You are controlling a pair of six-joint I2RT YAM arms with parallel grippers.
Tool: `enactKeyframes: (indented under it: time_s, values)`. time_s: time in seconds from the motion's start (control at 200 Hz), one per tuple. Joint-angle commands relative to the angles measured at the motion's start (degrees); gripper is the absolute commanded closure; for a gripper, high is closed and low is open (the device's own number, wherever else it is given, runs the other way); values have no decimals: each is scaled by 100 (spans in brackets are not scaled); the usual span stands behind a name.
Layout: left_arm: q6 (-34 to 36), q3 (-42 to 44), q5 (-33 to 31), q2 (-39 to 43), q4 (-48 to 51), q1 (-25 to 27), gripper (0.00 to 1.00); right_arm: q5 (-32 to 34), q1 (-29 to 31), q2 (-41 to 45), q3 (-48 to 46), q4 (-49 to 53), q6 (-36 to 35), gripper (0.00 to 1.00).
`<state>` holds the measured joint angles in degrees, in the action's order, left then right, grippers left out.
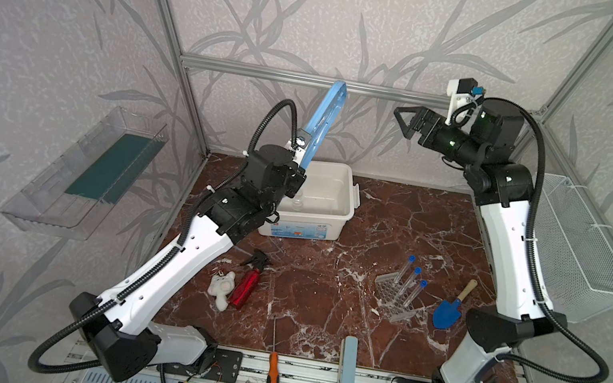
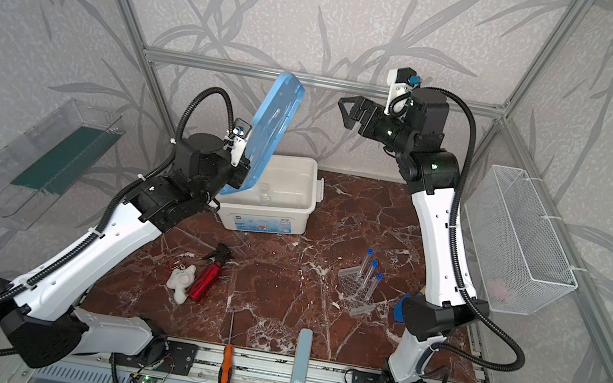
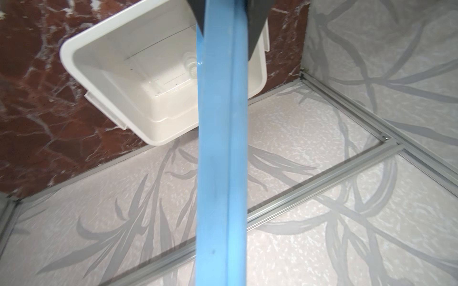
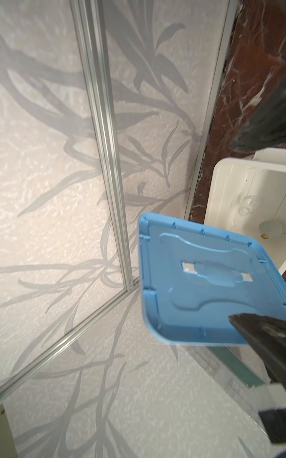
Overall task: Organize the chemistry lab equipment
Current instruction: 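Lift the blue lid upright with both grippers holding opposite edges, then carry the lid over the white bin and lower it with both grippers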
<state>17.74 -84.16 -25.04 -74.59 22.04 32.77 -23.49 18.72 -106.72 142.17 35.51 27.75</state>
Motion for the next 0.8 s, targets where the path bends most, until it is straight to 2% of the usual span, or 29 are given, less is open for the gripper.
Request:
enactKeyframes:
  time_s: [0.0, 0.12, 0.25, 0.395, 0.575, 0.69, 0.795]
  values:
    - [1057, 102, -811, -80, -184, 168, 100, -479, 279, -873, 1157, 876, 211, 1]
    - [983, 26, -862, -240, -9, 206, 99, -776, 386, -1622, 2143, 1167, 577, 1]
    - [1178, 206, -934, -257, -141, 349, 99, -864, 421, -1887, 2227, 1231, 659, 1]
    - [1393, 436, -1212, -369, -313, 602, 99, -731, 437, -1797, 1572, 1271, 624, 2]
    - [1381, 605, -1316, -479, -324, 776, 99, -941, 439, -1774, 1002, 1187, 542, 16]
    - [1334, 738, -1380, -526, -356, 859, 94, -1049, 423, -1682, 571, 1303, 404, 22]
    - [1317, 884, -1406, -585, -441, 918, 90, -1106, 419, -1409, -371, 953, 423, 25]
